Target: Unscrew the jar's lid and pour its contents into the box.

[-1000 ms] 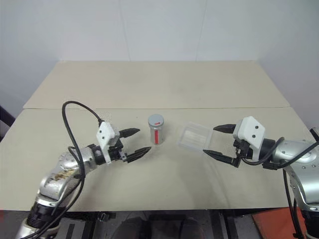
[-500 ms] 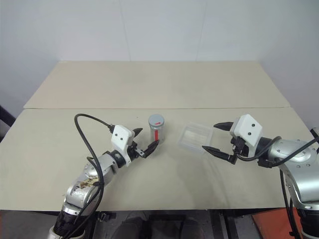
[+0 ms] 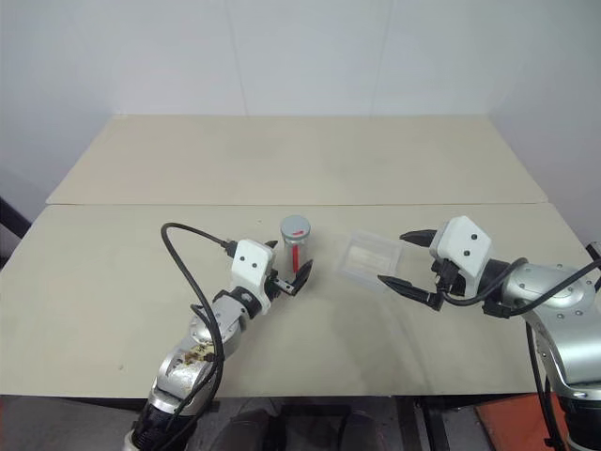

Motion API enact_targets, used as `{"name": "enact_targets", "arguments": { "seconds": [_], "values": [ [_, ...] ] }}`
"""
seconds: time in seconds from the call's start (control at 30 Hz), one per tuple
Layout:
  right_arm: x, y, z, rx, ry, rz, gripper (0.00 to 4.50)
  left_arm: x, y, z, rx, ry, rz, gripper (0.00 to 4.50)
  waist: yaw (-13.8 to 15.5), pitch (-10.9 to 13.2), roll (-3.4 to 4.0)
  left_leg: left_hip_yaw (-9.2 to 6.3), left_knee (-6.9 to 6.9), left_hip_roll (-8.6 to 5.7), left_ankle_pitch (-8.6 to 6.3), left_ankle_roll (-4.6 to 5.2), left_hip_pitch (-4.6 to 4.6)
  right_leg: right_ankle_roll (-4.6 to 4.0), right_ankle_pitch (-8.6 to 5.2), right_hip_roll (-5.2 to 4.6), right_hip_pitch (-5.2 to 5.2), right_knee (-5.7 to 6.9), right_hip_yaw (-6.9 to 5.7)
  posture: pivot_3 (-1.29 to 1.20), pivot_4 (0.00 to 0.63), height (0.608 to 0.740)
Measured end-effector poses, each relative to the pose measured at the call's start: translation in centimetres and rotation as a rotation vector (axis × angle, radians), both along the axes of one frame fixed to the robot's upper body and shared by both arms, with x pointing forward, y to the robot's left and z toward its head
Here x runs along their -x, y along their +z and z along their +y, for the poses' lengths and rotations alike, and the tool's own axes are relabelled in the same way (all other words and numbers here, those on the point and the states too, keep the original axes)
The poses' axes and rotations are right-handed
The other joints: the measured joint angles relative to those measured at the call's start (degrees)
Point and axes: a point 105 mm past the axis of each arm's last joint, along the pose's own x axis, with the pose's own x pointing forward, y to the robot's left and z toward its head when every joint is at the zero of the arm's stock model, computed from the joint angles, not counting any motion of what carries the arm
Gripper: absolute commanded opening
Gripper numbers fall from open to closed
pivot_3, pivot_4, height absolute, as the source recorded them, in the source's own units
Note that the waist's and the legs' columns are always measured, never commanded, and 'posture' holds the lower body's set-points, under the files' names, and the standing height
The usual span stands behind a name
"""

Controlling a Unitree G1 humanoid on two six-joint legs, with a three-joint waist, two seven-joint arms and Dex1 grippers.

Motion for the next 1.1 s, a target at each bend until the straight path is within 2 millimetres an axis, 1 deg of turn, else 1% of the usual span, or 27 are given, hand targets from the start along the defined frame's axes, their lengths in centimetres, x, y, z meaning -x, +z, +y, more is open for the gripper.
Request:
{"name": "enact_targets", "arguments": {
  "seconds": [0.1, 0.33, 0.5, 0.7, 0.83, 0.93, 1.1],
  "values": [
    [0.0, 0.0, 0.0, -0.001, -0.003, 0.000, 4.46, -0.1, -0.2, 0.0, -0.002, -0.001, 0.009, 4.50, 0.0, 0.0, 0.00, 0.00, 0.00, 0.00, 0.00, 0.00, -0.01, 0.00, 0.00, 0.00, -0.01, 0.00, 0.00, 0.00, 0.150, 0.740],
    [0.2, -0.3, 0.0, -0.011, -0.013, 0.000, 4.46, -1.2, 0.2, 0.1, -0.003, 0.006, -0.012, 4.50, 0.3, 0.0, 0.00, 0.00, 0.01, -0.01, 0.00, 0.01, -0.02, 0.00, 0.00, 0.00, -0.01, -0.01, -0.01, 0.00, 0.150, 0.740],
    [0.2, -0.1, -0.2, -0.012, -0.024, -0.008, 4.46, -1.6, -0.3, -0.2, -0.009, -0.007, 0.005, 4.50, 0.4, 0.0, 0.00, -0.01, 0.01, -0.01, 0.00, 0.00, -0.02, 0.00, 0.00, 0.00, -0.01, 0.00, -0.03, 0.00, 0.150, 0.740],
    [0.3, 0.0, -0.2, -0.018, -0.029, -0.019, 4.46, -2.7, 0.5, -0.1, -0.005, -0.003, -0.009, 4.50, 0.4, 0.0, 0.00, 0.00, 0.01, -0.02, 0.00, 0.00, -0.02, 0.00, 0.00, 0.00, -0.01, -0.01, -0.03, 0.00, 0.150, 0.740],
    [0.4, 0.2, -0.2, -0.017, -0.032, -0.028, 4.46, -3.0, 0.3, -0.5, -0.008, -0.032, -0.006, 4.50, 0.4, 0.0, 0.00, 0.00, 0.02, -0.03, 0.01, -0.01, -0.02, 0.00, 0.00, 0.00, 0.00, 0.00, -0.04, 0.00, 0.150, 0.740],
    [0.6, -0.1, -0.3, -0.018, -0.039, -0.021, 4.46, -3.4, 0.3, -0.7, -0.020, -0.058, -0.012, 4.50, 0.5, 0.0, 0.00, -0.01, 0.02, -0.03, 0.01, -0.01, -0.03, 0.00, 0.00, 0.00, -0.01, 0.00, -0.05, 0.00, 0.150, 0.740],
    [0.7, 0.1, -0.1, -0.017, -0.039, -0.034, 4.46, -4.2, 0.5, -0.5, -0.042, -0.084, -0.034, 4.50, 0.4, 0.0, 0.00, 0.00, 0.01, -0.03, 0.01, -0.01, -0.02, 0.00, 0.00, 0.00, -0.01, 0.00, -0.04, 0.00, 0.150, 0.740]
  ]
}}
